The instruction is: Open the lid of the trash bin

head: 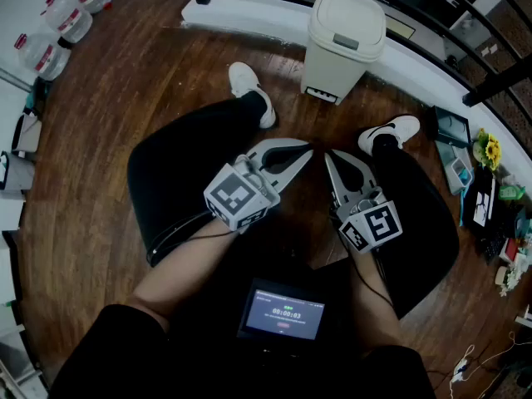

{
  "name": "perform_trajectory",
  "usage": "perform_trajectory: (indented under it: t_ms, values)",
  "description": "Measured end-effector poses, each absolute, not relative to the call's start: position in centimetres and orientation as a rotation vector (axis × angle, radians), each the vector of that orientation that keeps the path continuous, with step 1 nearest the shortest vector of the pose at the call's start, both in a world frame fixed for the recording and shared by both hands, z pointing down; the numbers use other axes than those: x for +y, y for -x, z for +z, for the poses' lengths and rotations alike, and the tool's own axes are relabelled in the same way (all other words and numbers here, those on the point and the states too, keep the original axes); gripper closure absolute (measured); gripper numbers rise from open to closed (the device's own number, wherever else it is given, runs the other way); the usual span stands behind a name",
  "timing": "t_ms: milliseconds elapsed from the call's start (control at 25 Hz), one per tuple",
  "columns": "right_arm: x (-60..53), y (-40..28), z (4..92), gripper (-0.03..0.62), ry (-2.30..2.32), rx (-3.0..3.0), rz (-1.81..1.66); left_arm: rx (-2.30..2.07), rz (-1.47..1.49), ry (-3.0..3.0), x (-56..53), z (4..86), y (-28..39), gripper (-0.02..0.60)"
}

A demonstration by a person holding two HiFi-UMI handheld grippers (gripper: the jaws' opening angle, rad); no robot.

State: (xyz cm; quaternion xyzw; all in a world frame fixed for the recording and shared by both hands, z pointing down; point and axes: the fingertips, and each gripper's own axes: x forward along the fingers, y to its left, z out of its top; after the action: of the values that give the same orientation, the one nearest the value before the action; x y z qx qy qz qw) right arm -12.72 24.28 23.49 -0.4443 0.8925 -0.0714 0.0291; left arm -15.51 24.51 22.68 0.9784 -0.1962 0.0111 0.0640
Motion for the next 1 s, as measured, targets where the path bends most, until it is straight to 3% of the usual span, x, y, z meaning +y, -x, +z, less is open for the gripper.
perform_trajectory:
  t_ms: [600, 1000]
  values:
    - [13.5, 6.5, 23.8, 0.576, 1.441, 2.77, -0.181, -0.681, 0.0, -2.813, 12.0, 24.1, 10.8, 0.551]
    - [6.3, 4.3, 26.1, 0.576, 1.264, 2.968, -0.221, -0.845, 0.16, -2.781, 5.5, 28.8, 7.0, 0.551]
